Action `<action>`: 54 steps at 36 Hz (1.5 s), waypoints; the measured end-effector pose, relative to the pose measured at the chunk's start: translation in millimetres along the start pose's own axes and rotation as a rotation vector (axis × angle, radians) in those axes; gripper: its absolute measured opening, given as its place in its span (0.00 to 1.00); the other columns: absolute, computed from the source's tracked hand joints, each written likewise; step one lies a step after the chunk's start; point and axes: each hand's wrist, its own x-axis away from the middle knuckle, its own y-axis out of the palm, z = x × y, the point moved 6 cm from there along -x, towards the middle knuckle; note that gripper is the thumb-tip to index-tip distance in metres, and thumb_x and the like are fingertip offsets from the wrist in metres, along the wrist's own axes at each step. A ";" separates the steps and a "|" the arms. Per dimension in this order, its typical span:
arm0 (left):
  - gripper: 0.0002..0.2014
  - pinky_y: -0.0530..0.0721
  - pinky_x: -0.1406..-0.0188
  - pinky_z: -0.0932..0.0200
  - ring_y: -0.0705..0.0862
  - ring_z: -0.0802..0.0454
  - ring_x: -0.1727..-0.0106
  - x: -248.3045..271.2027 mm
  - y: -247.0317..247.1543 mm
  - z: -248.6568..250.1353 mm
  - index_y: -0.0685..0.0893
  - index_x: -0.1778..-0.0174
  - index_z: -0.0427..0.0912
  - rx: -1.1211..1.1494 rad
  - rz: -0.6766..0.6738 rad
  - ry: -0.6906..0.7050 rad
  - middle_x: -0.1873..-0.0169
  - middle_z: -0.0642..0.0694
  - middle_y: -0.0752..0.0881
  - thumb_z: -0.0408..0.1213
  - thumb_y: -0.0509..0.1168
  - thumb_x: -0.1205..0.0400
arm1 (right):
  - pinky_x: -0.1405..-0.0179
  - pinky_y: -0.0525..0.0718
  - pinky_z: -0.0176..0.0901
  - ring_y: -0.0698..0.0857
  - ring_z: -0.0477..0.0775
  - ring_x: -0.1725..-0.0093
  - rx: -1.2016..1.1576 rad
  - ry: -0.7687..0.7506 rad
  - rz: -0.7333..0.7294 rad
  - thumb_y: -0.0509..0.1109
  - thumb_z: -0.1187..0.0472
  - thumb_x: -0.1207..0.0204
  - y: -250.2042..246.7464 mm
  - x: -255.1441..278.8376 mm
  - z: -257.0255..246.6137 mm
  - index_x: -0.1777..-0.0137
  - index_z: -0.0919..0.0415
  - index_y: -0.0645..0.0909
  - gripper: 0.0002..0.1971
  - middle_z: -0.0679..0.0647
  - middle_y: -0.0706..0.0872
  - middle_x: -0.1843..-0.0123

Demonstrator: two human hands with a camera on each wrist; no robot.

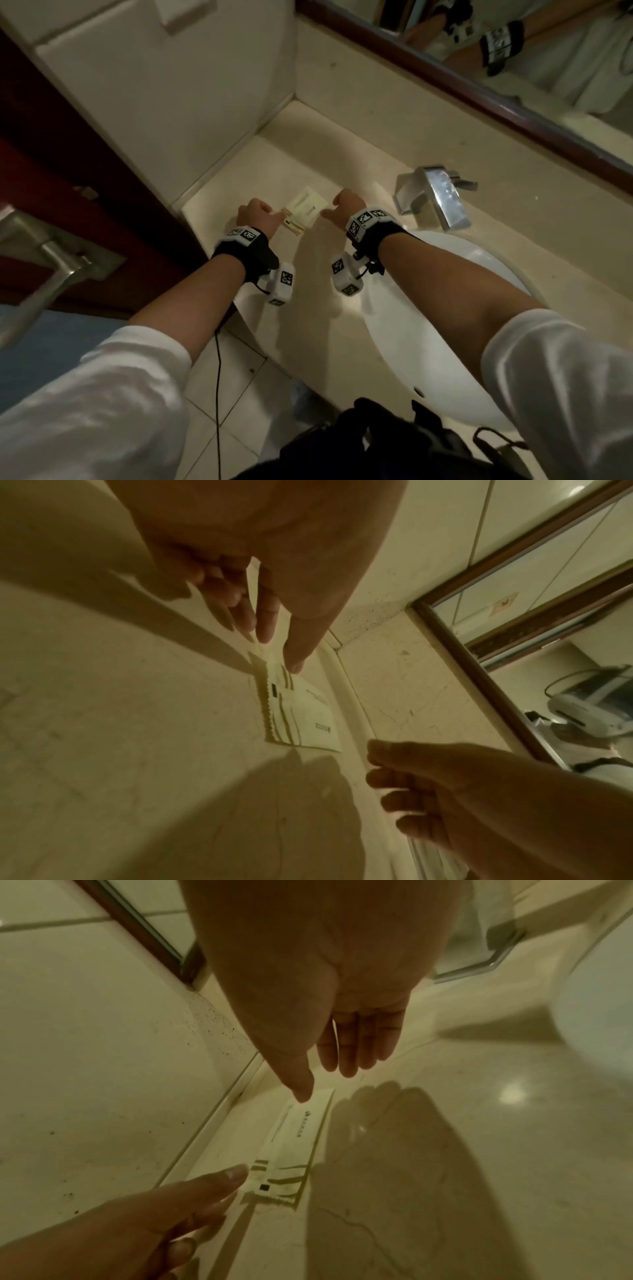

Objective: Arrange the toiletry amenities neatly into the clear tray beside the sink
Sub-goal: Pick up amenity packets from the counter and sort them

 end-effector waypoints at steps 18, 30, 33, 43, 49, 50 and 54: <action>0.19 0.68 0.34 0.50 0.81 0.44 0.40 -19.3 10.2 6.2 0.83 0.51 0.52 -0.278 0.067 0.131 0.42 0.46 0.80 0.56 0.75 0.33 | 0.33 0.74 0.53 0.69 0.63 0.31 0.129 0.025 0.060 0.79 0.43 0.35 19.8 -32.3 -19.6 0.29 0.64 0.68 0.41 0.61 0.70 0.30; 0.18 0.69 0.34 0.49 0.80 0.43 0.41 -16.3 8.9 13.1 0.81 0.52 0.50 -0.281 0.038 0.152 0.42 0.44 0.78 0.54 0.75 0.31 | 0.52 0.80 0.49 0.82 0.63 0.45 -0.047 -0.059 -0.042 0.78 0.53 0.29 22.7 -24.3 -21.9 0.36 0.63 0.70 0.27 0.61 0.82 0.40; 0.17 0.77 0.39 0.51 0.81 0.42 0.43 -14.1 8.3 14.7 0.81 0.55 0.48 -0.248 0.049 0.177 0.43 0.43 0.77 0.51 0.77 0.32 | 0.51 0.81 0.49 0.83 0.64 0.45 -0.044 -0.087 -0.027 0.72 0.54 0.24 21.0 -18.7 -22.2 0.35 0.63 0.72 0.22 0.63 0.83 0.41; 0.12 0.76 0.59 0.55 0.78 0.45 0.57 -3.2 5.8 20.5 0.72 0.64 0.49 0.153 -0.091 0.182 0.67 0.52 0.76 0.41 0.70 0.23 | 0.70 0.71 0.40 0.79 0.54 0.63 -0.330 -0.116 0.025 0.66 0.58 0.19 2.0 5.4 -4.9 0.68 0.53 0.62 0.19 0.53 0.79 0.63; 0.10 0.75 0.64 0.62 0.77 0.54 0.63 20.6 1.4 47.8 0.74 0.49 0.42 0.446 -0.195 0.150 0.59 0.48 0.81 0.37 0.69 0.20 | 0.72 0.73 0.38 0.78 0.47 0.70 -0.725 -0.066 -0.008 0.64 0.61 0.18 -15.4 38.7 14.5 0.56 0.60 0.76 0.05 0.51 0.84 0.63; 0.10 0.75 0.64 0.62 0.77 0.54 0.64 25.7 2.7 51.7 0.75 0.46 0.41 0.512 -0.210 0.132 0.59 0.48 0.81 0.37 0.68 0.19 | 0.72 0.72 0.37 0.78 0.47 0.70 -0.783 -0.057 -0.006 0.63 0.61 0.17 -18.5 45.8 17.8 0.56 0.59 0.77 0.06 0.51 0.84 0.63; 0.05 0.79 0.60 0.60 0.80 0.52 0.61 50.8 15.2 69.0 0.78 0.45 0.39 0.794 -0.328 0.069 0.56 0.45 0.83 0.32 0.62 0.16 | 0.71 0.71 0.37 0.77 0.46 0.70 -0.918 -0.043 0.004 0.61 0.61 0.16 -29.0 73.5 31.8 0.52 0.61 0.79 0.07 0.52 0.85 0.63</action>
